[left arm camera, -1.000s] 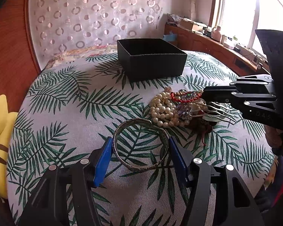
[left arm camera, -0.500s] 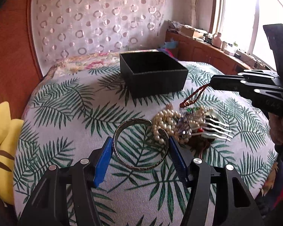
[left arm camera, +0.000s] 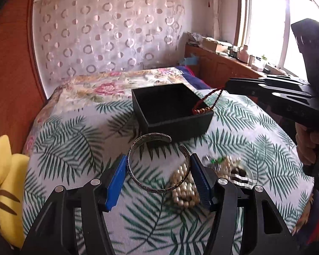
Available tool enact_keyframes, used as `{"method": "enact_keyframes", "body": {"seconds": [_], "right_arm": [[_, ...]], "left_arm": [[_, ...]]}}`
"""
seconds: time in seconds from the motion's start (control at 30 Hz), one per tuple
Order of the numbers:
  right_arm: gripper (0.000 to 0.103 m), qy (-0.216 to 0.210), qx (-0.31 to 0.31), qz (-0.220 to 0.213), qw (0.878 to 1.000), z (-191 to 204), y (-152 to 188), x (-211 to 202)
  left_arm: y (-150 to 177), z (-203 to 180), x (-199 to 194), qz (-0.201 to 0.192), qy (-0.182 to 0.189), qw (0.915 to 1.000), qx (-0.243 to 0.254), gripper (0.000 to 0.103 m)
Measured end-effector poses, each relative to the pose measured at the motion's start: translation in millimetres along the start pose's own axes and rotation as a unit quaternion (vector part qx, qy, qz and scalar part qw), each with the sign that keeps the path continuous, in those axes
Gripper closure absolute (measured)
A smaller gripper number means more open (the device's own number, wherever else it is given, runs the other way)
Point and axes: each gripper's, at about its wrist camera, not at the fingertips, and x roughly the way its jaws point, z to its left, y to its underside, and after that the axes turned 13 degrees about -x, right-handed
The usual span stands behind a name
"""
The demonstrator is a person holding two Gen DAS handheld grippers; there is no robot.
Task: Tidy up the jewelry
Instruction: 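Carry the silver bangle into the black box with the left tool and release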
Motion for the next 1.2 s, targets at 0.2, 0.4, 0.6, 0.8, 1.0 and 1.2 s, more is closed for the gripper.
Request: {"method": "enact_keyframes", "body": {"seconds": [0.2, 0.4, 0.6, 0.8, 1.0, 1.2], "right_arm": [[0.095, -0.001, 0.016, 0.005, 1.000, -18.2, -6.1, 28.3], [0.093, -0.015, 0.028, 0.034, 0.999, -18.0, 5.0, 58.5], [0.089, -0.027, 0.043, 0.044, 0.998, -21.3, 13.9, 65.8], [0.071, -0.033, 0.056, 0.030, 0.997, -30.1, 19.4, 56.0], [0.071, -0.029, 0.059, 0.019, 0.998, -34.4, 24.2, 44.5], [0.067, -0.025, 0.061, 0.005, 0.998, -28.5, 30.8, 26.3]], "left_arm": [[-23.9, -3.0, 14.2, -0.007, -0.003, 1.0000, 0.000, 0.046], [-45.3, -7.8, 30.0, -0.006, -0.008, 0.9999, 0.004, 0.046], [-59.3, -8.8, 56.1, 0.010, -0.010, 0.9999, 0.007, 0.046], [-70.8, -10.3, 74.1, 0.020, -0.011, 0.9997, 0.005, 0.046], [-78.4, -20.6, 88.9, 0.033, -0.003, 0.9994, 0.007, 0.046], [-73.8, -30.1, 98.3, 0.046, -0.007, 0.9988, 0.018, 0.046]]}}
